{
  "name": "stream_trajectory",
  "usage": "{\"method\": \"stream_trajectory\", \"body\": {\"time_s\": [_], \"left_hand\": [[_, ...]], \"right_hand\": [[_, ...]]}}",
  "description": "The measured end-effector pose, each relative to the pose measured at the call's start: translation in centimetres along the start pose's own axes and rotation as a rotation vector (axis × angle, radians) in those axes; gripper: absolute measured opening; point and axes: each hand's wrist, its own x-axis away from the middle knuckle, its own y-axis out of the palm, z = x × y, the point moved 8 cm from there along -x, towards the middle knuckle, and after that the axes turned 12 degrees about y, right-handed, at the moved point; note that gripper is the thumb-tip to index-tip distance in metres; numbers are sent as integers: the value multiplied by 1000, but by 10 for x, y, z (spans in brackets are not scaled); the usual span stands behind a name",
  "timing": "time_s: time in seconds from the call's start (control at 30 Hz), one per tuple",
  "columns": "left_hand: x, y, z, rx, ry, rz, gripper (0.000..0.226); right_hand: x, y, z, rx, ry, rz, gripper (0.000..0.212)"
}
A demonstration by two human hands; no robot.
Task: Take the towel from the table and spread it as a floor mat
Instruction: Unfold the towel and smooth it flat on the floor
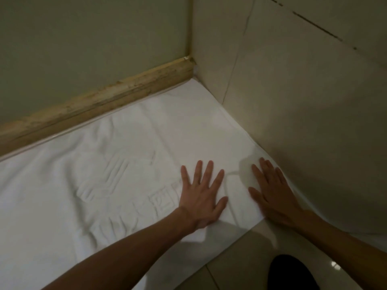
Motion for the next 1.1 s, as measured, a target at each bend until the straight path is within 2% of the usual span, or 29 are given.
{"method": "stream_trajectory", "body": {"time_s": [0.1, 0.2, 0.43, 0.53, 0.63, 0.73, 0.97, 1.1], "left_hand": [[4, -4, -2, 39, 29, 37, 71], [16, -9, -14, 67, -43, 76, 69], [75, -17, -108, 104, -483, 118, 68], [119, -16, -156, 120, -706, 145, 66], [160, -13, -192, 126, -833, 130, 67], [184, -11, -210, 151, -873, 129, 68], [189, -21, -226, 221, -835, 245, 70], [185, -36, -275, 142, -785, 184, 72]], "right_hand": [[-2, -7, -21, -2, -20, 3, 68], [-5, -16, -75, 37, -195, 65, 73], [-28, -11, -191, 10, -446, 50, 67], [-39, -1, -227, 103, -480, 50, 74], [-45, 12, -248, 177, -502, 36, 80], [-42, 13, -256, 239, -525, 53, 84], [-50, 5, -276, 222, -560, 64, 75], [-81, 0, -321, 195, -599, 109, 71]]}}
